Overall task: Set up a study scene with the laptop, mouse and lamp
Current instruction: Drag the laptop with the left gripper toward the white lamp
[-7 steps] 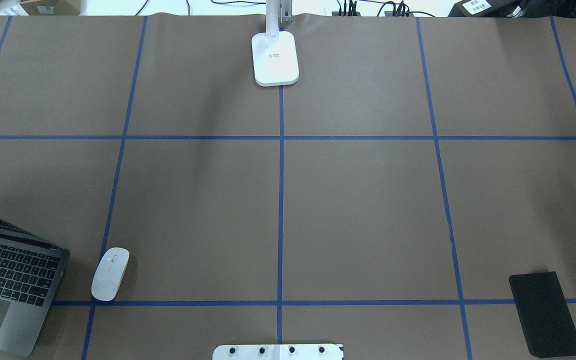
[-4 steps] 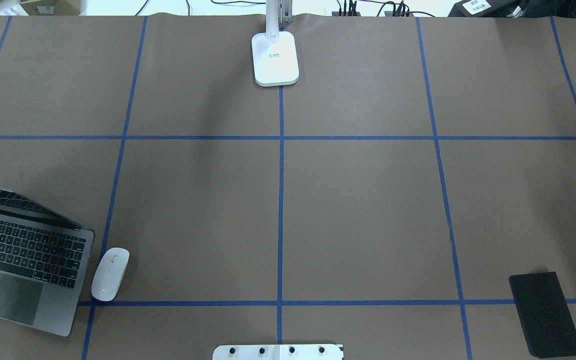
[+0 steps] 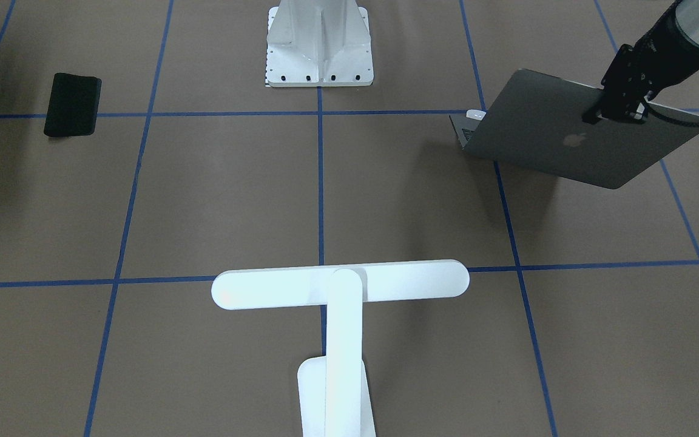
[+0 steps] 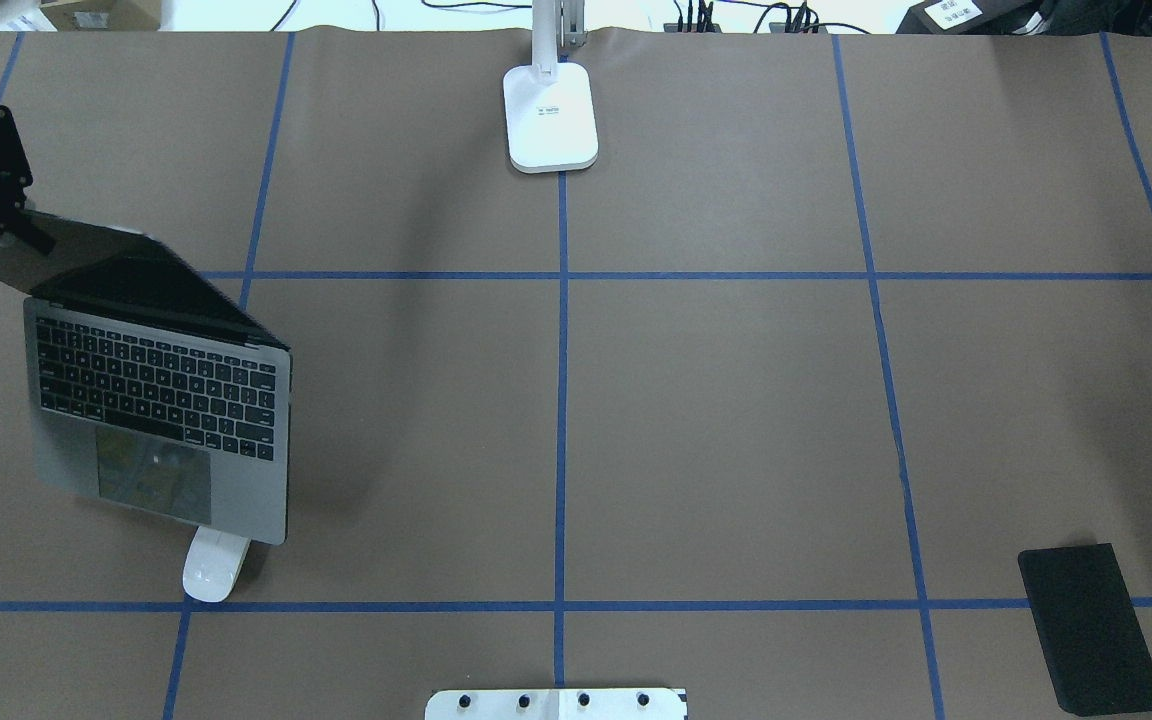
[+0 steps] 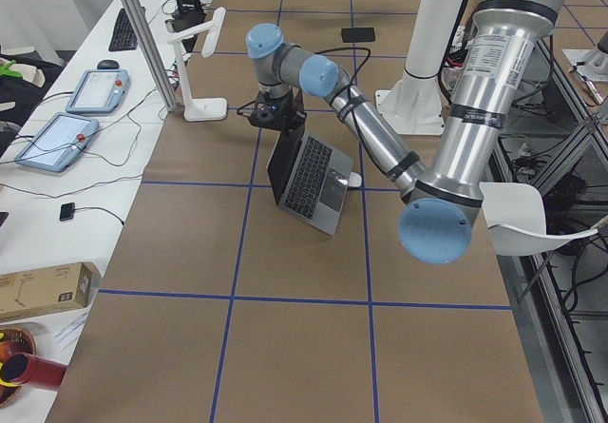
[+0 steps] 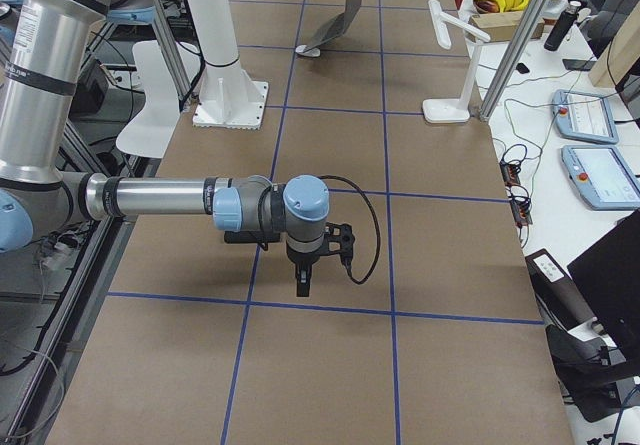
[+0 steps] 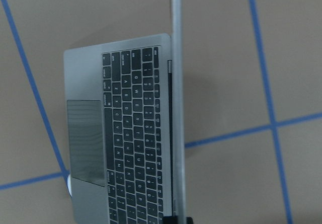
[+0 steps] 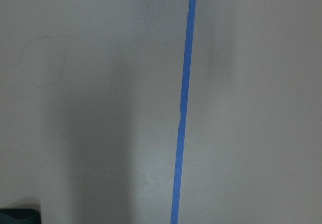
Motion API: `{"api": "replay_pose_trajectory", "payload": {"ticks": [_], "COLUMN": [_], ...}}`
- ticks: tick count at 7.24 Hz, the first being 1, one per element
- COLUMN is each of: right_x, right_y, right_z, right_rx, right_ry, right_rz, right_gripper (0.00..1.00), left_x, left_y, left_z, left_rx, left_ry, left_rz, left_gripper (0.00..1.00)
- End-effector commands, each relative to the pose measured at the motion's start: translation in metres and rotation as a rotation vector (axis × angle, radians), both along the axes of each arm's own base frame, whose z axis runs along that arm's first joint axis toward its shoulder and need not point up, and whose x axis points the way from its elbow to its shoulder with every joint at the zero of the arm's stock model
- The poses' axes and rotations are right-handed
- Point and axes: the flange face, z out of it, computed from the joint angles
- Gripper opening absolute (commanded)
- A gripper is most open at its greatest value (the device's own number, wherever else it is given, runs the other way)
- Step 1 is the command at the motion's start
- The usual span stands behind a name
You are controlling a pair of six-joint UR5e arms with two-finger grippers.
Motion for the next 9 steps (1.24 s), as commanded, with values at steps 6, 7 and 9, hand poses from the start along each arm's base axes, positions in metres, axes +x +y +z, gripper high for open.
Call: {"api": "replay_pose_trajectory", "payload": {"ticks": [6,7,9], "right_x": [0.0,0.0,0.001], "right_y": [0.004,0.005,0.013], "right_z": [0.003,0.004,0.007], "right_rx": [-0.013,-0.018,-0.027], "right_ry": [-0.007,-0.008,-0.008], "right_rz": [-0.001,-0.001,0.0], "right_gripper": [1.0,1.0,1.0], "left_x": [0.125,0.142,0.186], "left_y": [-0.067,-0.083,-0.08], "left_z": [-0.17,-0.173,-0.17], "left_rx": [-0.017,-0.024,-0.01], "left_ry": [-0.027,-0.003,-0.013], "left_rz": [-0.094,-0.123,-0.155], "left_gripper": [0.0,0.0,0.0]}}
